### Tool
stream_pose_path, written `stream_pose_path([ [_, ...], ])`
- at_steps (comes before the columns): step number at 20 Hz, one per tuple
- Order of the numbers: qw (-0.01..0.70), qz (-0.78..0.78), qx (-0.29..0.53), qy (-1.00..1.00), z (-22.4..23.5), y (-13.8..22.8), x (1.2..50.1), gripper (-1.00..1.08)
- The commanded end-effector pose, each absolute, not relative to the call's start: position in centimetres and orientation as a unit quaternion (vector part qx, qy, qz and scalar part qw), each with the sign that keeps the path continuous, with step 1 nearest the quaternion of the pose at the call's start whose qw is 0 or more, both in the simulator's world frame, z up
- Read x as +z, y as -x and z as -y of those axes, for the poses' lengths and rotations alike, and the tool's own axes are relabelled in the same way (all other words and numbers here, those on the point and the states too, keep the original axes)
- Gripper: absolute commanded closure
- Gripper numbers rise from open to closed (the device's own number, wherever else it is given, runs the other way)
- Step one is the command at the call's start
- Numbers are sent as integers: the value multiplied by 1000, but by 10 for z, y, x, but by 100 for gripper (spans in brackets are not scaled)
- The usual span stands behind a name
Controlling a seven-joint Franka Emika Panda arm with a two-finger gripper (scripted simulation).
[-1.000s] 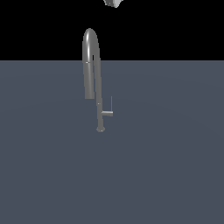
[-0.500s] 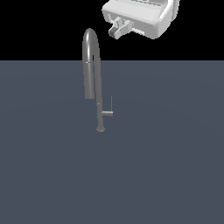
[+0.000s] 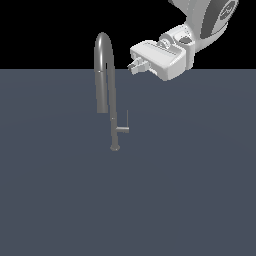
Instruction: Turn on the faucet by rotating a designated handle.
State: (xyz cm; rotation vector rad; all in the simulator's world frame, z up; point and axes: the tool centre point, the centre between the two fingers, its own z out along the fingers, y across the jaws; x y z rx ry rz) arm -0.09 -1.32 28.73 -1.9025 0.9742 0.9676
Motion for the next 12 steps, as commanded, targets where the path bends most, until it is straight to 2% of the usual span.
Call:
stream_pose_path([
  [1, 408, -403, 399, 716, 14, -8, 269, 108],
  [12, 480, -478, 466, 570, 9, -34, 188, 108],
])
